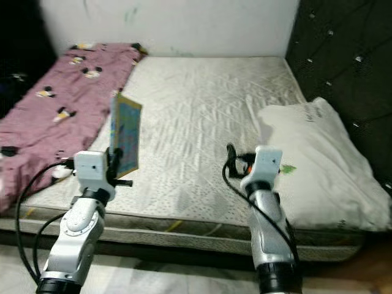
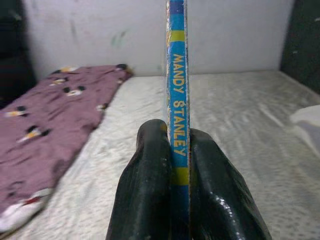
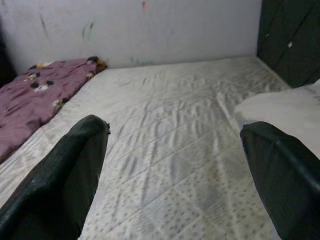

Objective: Clean up the room

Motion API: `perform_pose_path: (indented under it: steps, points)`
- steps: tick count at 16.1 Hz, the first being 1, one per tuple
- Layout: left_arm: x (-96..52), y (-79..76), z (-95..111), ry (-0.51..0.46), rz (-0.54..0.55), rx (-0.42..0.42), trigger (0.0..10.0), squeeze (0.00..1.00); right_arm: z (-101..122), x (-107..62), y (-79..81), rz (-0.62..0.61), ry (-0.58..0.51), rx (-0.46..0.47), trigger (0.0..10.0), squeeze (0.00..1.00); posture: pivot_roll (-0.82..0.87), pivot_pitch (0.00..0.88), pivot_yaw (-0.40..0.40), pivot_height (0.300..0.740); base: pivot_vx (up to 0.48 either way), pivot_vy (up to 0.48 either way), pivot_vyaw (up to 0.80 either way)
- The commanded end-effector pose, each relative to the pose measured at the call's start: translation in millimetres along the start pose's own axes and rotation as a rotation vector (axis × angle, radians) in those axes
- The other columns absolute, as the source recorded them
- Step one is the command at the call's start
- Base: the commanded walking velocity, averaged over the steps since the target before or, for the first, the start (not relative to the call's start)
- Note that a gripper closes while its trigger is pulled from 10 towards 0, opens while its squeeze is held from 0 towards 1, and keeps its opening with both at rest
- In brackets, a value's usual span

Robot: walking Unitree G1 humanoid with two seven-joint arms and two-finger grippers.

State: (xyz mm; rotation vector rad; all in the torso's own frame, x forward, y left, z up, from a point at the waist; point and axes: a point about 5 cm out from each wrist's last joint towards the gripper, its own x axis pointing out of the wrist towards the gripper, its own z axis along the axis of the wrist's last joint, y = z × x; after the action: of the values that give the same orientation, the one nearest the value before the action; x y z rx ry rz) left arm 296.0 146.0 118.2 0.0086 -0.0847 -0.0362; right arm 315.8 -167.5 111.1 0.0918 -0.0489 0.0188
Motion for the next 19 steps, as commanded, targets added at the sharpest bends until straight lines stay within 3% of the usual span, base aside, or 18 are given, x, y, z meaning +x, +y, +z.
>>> perform_pose_path:
  steps: [1, 3, 7, 11, 16, 19]
  points:
    - [-1.6, 10.3, -2, 0.004, 0.044, 0.013, 10.0, 0.0, 0, -3.3, -2.2, -0.014, -0.006, 0.011, 10.0, 0.0, -0.04, 0.0, 0.092, 0.74, 0.0, 0.0, -0.8]
    - [-1.5, 9.3, -7, 0.009, 0.046, 0.027, 10.0, 0.0, -3, -7.3, -5.6, -0.017, 0.004, 0.008, 10.0, 0.0, -0.04, 0.0, 0.081, 0.74, 0.0, 0.0, -0.8]
    - [9.5, 11.8, -8, -0.001, 0.059, 0.032, 10.0, 0.0, 6, 0.9, 4.5, 0.06, -0.03, -0.067, 10.0, 0.0, -0.07, 0.0, 0.074, 0.74, 0.0, 0.0, -0.56]
    - [7.5, -1.5, -10, -0.002, 0.019, 0.016, 10.0, 0.0, 4, -5.7, -11.4, 0.03, -0.02, -0.103, 10.0, 0.0, -0.09, 0.0, 0.062, 0.74, 0.0, 0.0, 0.0]
    - [11.6, -13.9, -6, -0.02, -0.041, -0.013, 10.0, 0.0, -1, -10.8, -22.8, -0.061, -0.02, -0.075, 10.0, 0.0, -0.06, 0.0, 0.101, 0.74, 0.0, 0.0, 0.0]
    - [10.8, -15.6, -5, -0.009, -0.082, -0.002, 10.0, 0.0, -1, -6.9, -14.0, -0.063, -0.038, -0.061, 10.0, 0.0, -0.08, 0.0, 0.172, 0.74, 0.0, 0.0, 0.0]
